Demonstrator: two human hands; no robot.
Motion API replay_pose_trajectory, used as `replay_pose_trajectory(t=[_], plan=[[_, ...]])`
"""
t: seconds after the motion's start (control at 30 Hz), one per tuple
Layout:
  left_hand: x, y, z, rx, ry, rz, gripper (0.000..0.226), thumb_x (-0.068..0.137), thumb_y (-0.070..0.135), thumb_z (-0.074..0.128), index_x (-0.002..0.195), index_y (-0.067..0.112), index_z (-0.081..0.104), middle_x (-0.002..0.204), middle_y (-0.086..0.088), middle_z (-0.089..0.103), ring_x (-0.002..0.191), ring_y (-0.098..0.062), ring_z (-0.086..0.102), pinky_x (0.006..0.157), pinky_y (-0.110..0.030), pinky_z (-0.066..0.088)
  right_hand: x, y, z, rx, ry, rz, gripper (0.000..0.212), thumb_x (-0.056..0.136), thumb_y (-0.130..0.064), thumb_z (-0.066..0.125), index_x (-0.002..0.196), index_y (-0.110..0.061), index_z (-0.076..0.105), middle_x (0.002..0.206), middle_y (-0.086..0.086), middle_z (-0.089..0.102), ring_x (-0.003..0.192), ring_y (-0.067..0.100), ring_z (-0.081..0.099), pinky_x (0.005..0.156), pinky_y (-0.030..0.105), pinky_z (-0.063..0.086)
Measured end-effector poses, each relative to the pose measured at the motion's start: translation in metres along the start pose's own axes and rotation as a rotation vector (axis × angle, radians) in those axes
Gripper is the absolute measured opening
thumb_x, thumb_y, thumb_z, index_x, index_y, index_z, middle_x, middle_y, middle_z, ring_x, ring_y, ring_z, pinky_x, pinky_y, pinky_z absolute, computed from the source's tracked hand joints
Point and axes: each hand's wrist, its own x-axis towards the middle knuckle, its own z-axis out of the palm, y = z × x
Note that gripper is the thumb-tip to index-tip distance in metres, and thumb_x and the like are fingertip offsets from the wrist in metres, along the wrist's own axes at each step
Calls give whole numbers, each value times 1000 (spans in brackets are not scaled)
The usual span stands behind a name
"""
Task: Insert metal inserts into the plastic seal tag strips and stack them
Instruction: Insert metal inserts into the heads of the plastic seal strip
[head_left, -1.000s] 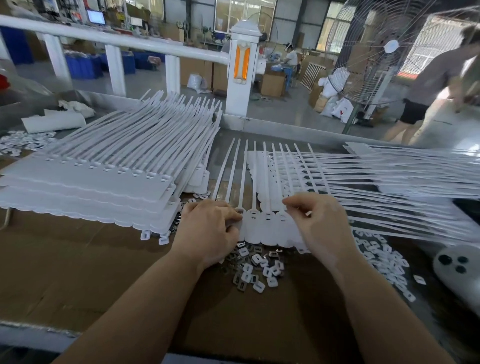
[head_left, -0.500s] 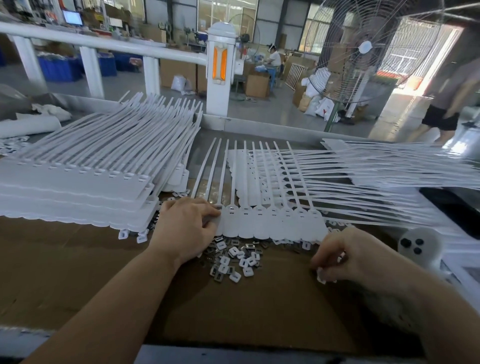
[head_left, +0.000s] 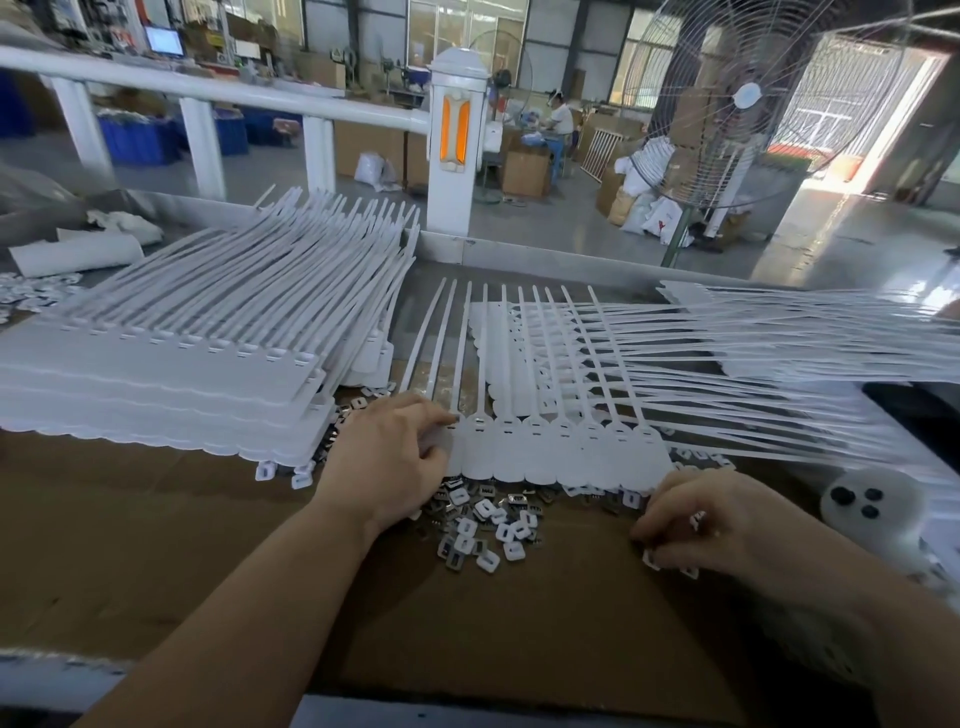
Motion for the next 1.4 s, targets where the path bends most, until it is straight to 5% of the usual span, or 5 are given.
replay_pose_trajectory(t=[0.23,0.53,0.67,1.13,1.4], plan=[[3,-4,1,-48,63,-90,31,82,16,64,112,24,62,103,15,42,99,-6,43,84,-10,30,5,3,4,-45,22,46,16,78,-26,73,72,-36,62,81,-15,59,81,-5,54,73,12,44],[4,-6,0,-108,106,-228,21,81,14,63,101,17,65,99,11,46,95,-11,52,81,-17,37,67,-60,29,135,471,-81,14,86,-17,65,97,-22,72,90,-14,67,83,-4,60,78,6,43],[5,-9,-1,-99,129,-256,24,82,16,61,106,17,65,102,7,51,97,-11,52,82,-16,37,101,-87,41,97,551,-102,14,86,-13,64,96,-14,73,93,-1,71,85,9,63,83,20,48],[6,-9,1,-109,118,-274,26,81,17,61,107,17,65,108,3,59,104,-15,52,91,-25,43,141,-105,49,-271,309,102,22,88,-9,49,100,-13,67,97,6,66,89,24,61,73,29,45],[5,-9,0,-104,116,-273,27,80,16,60,106,16,66,108,3,60,104,-16,52,90,-24,43,134,-101,59,-363,445,-39,22,88,-3,48,98,-12,65,97,3,60,87,19,55,71,27,45]])
